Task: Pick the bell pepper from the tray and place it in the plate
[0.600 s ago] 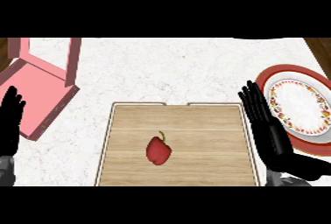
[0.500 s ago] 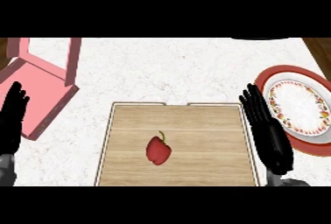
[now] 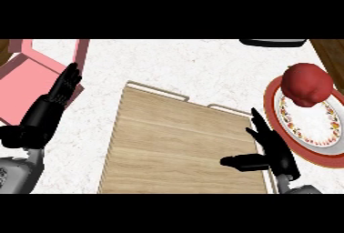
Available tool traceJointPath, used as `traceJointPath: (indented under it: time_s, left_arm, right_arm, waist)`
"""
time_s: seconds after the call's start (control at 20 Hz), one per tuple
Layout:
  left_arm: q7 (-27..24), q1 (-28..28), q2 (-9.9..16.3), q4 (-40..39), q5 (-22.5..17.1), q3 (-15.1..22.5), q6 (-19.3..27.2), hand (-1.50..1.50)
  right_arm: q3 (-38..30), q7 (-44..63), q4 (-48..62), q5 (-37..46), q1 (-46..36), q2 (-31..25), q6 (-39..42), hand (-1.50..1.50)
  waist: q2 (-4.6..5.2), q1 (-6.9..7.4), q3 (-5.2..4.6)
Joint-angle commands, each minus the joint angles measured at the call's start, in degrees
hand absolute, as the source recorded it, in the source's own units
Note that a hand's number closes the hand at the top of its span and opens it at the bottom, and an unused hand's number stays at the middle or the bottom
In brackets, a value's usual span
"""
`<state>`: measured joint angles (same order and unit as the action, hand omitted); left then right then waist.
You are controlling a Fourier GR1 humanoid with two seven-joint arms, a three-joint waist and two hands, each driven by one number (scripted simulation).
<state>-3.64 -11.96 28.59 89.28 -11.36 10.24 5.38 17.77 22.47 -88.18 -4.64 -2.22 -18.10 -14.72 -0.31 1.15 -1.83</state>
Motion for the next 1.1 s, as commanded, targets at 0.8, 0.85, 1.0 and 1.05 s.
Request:
traceJointPath:
  time_s: [0.8, 0.85, 1.0, 1.05]
  left_arm:
    - [1.03, -2.92, -1.98, 2.6, -0.34, 4.54, -4.82, 0.0]
    - [0.37, -3.55, -1.36, 1.1, -0.13, 3.47, -4.91, 0.0]
    - [0.57, -2.17, -1.91, 1.98, 0.29, 4.33, -4.57, 0.0]
    - [0.19, -1.71, -1.97, 1.37, 1.1, 4.51, -4.09, 0.0]
  right_arm:
    - [8.65, 62.62, 13.58, 5.55, -33.36, 8.77, 9.8, -1.5]
    - [8.04, 62.65, 14.43, 3.45, -33.67, 9.43, 10.69, -1.5]
    - [7.49, 62.71, 20.55, 0.59, -37.12, 9.61, 12.55, -1.5]
    - [7.9, 62.72, 21.91, 0.11, -38.26, 8.21, 14.06, -1.5]
  waist:
    - [0.23, 2.08, 1.43]
    - [0.31, 1.0, 1.45]
    - [0.15, 1.11, 1.43]
    - [0.05, 0.73, 1.38]
